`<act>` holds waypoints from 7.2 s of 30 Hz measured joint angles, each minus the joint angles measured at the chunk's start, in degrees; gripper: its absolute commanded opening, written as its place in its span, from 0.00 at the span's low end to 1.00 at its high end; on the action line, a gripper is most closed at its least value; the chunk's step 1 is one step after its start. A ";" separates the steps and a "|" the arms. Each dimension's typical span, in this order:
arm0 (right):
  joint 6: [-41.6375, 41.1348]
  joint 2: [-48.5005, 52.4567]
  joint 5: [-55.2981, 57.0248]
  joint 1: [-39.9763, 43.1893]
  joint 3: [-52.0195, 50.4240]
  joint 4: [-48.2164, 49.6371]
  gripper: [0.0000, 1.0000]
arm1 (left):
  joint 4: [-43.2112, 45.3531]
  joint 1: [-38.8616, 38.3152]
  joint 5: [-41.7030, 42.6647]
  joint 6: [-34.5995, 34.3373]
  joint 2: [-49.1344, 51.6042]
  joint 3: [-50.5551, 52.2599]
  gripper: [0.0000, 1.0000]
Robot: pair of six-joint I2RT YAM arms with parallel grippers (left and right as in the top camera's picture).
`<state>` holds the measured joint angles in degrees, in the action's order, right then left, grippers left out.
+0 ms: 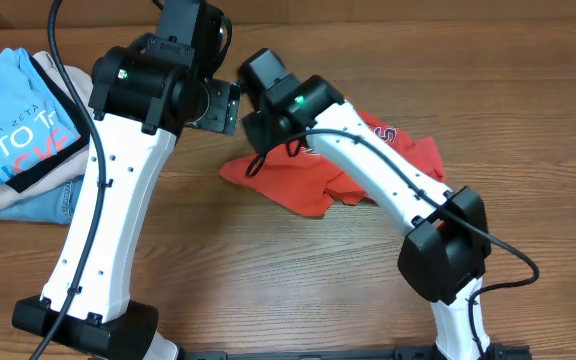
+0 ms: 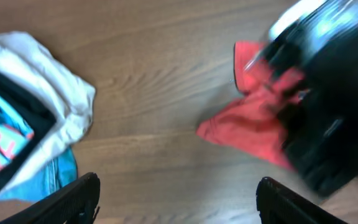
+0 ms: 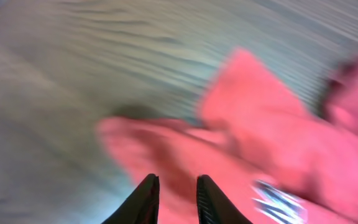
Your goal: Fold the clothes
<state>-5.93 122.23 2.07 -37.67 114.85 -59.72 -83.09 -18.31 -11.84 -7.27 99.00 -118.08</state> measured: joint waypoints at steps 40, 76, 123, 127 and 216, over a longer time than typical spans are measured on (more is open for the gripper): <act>-7.54 -19.10 2.82 28.63 0.63 -14.97 0.47 | 53.70 -6.91 14.25 -3.61 0.90 56.98 0.81; -7.56 -19.10 2.84 29.14 0.63 -22.80 0.50 | 37.97 5.55 1.68 -2.62 -21.38 38.80 0.04; -13.60 -19.04 -20.55 18.16 -53.33 9.60 0.04 | 26.60 19.17 -0.20 -7.45 -22.51 38.80 0.04; -13.94 -19.04 -20.46 18.16 -53.37 10.32 0.04 | 26.51 19.17 -0.20 -7.45 -22.51 38.80 0.04; -7.89 -6.14 4.26 41.31 41.64 -35.45 0.04 | -5.68 24.15 26.45 -0.59 10.12 -32.24 0.04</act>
<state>-13.82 116.09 6.33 3.64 156.48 -95.18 -88.77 5.85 14.61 -7.86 109.12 -150.32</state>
